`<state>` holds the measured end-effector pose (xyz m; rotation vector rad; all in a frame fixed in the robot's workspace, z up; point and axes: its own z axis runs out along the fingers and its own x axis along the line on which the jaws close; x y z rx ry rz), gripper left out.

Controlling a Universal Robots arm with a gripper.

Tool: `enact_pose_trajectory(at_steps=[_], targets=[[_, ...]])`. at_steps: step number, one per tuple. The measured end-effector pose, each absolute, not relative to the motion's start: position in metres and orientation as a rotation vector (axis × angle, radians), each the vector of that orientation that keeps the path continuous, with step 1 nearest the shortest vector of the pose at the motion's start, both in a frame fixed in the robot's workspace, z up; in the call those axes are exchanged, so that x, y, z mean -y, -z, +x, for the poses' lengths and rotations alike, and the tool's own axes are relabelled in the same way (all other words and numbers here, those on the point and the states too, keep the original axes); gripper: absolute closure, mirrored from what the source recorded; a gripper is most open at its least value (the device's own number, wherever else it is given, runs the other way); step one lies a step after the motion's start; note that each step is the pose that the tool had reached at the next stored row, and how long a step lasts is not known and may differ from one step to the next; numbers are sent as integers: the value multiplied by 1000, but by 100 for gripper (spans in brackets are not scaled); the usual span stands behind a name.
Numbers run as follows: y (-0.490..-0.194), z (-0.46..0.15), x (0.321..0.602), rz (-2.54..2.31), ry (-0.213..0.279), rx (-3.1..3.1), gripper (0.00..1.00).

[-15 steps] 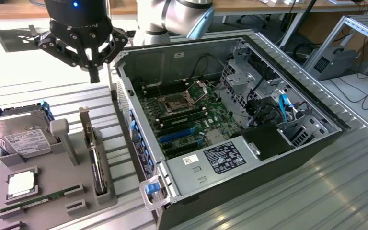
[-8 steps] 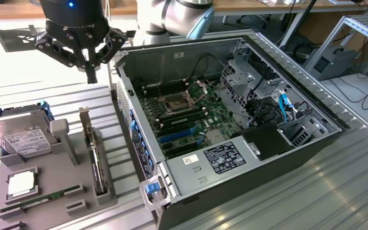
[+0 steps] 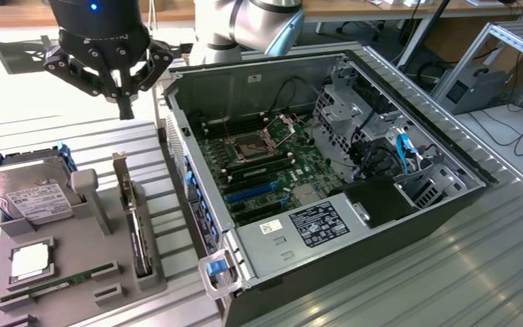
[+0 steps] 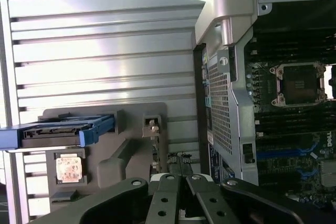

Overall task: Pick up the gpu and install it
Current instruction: 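Reach for the gpu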

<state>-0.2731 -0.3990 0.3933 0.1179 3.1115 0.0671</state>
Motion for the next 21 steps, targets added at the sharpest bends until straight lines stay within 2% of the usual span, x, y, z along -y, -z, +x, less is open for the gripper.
enact_pose_trajectory(at_steps=[21], targets=[[-393,-295,399,118,-67,-3111,89]])
